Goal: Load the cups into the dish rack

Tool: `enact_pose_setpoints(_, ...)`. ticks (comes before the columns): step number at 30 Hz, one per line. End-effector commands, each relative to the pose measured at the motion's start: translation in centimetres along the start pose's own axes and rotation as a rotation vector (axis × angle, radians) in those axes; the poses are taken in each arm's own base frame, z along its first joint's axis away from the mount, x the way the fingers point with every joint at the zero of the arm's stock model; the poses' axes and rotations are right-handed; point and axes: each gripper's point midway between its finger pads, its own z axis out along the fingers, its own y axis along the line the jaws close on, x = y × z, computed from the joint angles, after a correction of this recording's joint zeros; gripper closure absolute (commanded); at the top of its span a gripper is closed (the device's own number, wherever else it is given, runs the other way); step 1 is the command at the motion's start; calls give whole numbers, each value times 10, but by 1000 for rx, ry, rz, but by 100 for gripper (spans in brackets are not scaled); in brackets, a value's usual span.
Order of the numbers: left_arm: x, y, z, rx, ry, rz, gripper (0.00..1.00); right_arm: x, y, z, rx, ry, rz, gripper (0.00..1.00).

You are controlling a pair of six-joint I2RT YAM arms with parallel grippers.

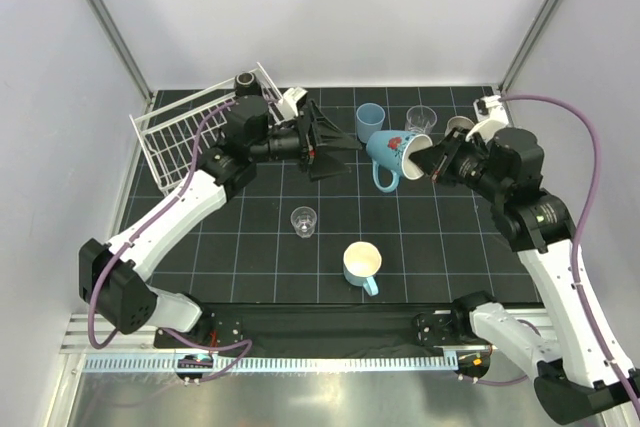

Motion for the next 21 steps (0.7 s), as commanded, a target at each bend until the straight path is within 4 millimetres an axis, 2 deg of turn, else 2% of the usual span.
enact_pose_setpoints(1, 12, -37, 2, 164, 43, 87, 17, -45, 46, -20, -188, -182, 14, 96)
enact_pose_setpoints(4, 24, -47, 8, 227, 88, 64, 18, -48, 56, -24, -248, -202, 34, 96)
enact_pose_setpoints(5, 26, -57, 8, 277, 94, 92, 18, -46, 60, -25, -275, -194, 33, 96)
enact_pose_setpoints(10, 41, -70, 17, 320, 150, 105, 20, -49, 69, -30, -334, -231, 49, 96)
enact_pose_setpoints(17, 50, -82, 22, 362, 185, 123, 21, -45, 70, -32, -372, -255, 89, 96)
enact_pose_setpoints(21, 52, -87, 25, 380, 188, 124, 25, -41, 70, -29, -385, -242, 94, 96)
